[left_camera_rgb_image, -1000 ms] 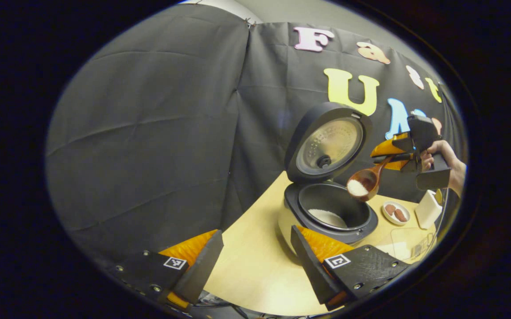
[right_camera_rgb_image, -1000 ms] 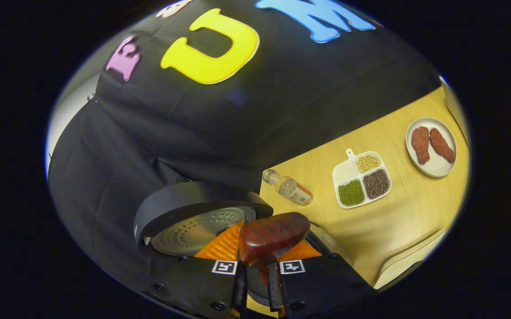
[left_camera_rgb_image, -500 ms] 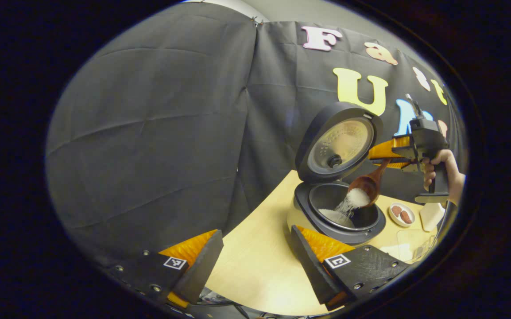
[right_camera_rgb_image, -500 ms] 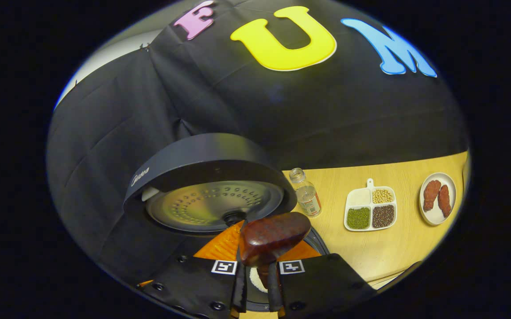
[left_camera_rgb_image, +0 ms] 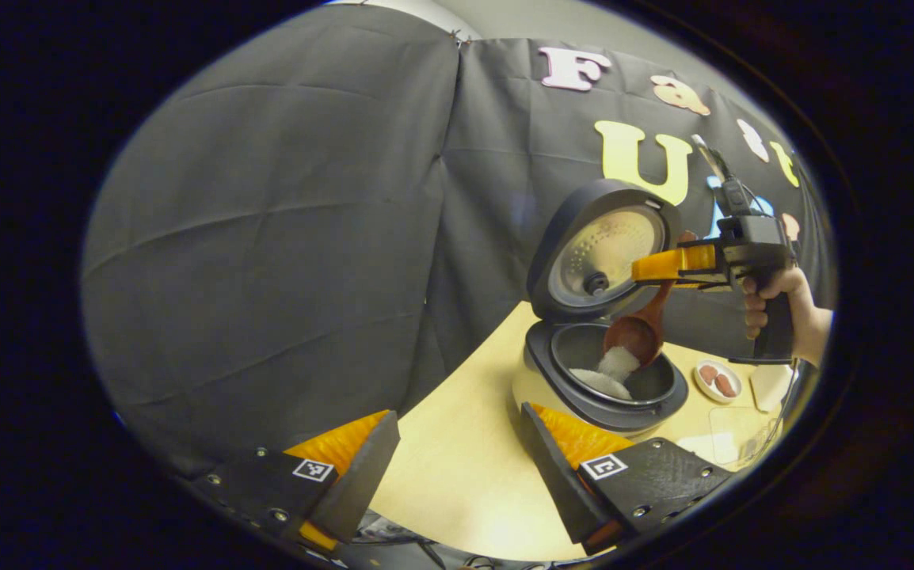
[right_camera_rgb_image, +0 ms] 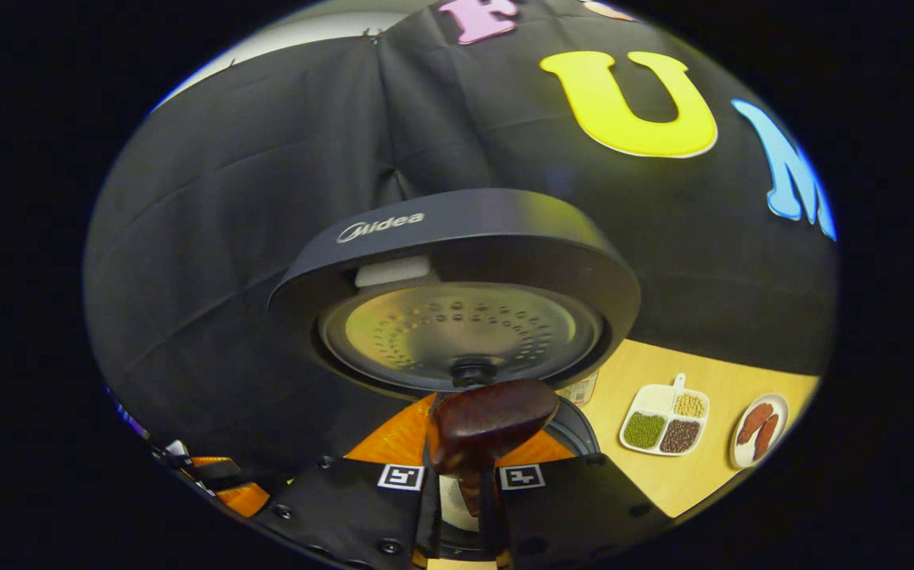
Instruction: Close the left gripper, press the button to open the rice cooker; take a wooden spoon from the chopstick holder with the right hand, scoop a spoonful of rice and pour it into the rice cooker, then put the wooden spoon back into the chopstick holder.
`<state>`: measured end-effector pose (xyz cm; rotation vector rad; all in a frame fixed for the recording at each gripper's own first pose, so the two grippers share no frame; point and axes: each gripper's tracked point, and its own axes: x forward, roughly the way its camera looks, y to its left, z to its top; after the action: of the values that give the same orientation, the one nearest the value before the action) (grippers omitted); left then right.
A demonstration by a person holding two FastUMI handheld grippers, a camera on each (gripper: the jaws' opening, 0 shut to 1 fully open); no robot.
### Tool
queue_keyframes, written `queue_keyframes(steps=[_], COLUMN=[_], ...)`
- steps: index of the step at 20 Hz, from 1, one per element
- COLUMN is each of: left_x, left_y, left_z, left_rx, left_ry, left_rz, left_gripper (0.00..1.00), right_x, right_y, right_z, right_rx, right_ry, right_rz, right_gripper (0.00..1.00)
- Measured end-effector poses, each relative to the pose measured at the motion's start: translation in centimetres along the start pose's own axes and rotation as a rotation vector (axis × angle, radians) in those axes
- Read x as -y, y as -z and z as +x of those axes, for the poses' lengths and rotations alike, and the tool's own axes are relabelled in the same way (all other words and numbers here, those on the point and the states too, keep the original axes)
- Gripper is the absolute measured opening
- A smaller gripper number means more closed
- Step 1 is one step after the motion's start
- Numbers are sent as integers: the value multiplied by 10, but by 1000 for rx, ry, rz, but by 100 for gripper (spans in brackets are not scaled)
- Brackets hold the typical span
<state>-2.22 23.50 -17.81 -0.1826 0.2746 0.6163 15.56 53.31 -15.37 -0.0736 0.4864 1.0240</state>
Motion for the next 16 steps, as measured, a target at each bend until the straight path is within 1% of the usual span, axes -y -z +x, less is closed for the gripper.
queue_keyframes(steps=[1, 2, 3, 8, 9, 10, 13, 15, 16], left_x=[-1, -1, -2, -11, -13, -15, -22, -25, -24], left_y=[-2, -3, -6, -11, -13, -14, -13, -9, -10], left_z=[-3, -4, -5, -13, -14, -15, -23, -31, -33], left_rx=[6, 11, 16, 26, 28, 29, 25, 27, 30], left_ry=[4, 4, 1, -15, -18, -23, -31, -31, -30], left_rz=[-5, -9, -10, -9, -6, -1, 5, 6, 9], left_gripper=[97, 97, 98, 97, 97, 97, 97, 97, 97], right_x=[-5, -10, -13, -30, -32, -35, -47, -51, -50], right_y=[0, -2, -1, 5, 7, 7, 5, 8, 8], right_z=[0, 1, 3, 1, 3, 1, -4, -7, -10], right_rx=[2, 7, 11, 18, 19, 22, 45, 54, 61], right_ry=[-10, -18, -16, -11, -11, -11, -15, -8, 1], right_rz=[-43, -86, -129, -309, -341, -376, -491, -537, -546], right_gripper=[20, 17, 21, 21, 17, 20, 21, 21, 17])
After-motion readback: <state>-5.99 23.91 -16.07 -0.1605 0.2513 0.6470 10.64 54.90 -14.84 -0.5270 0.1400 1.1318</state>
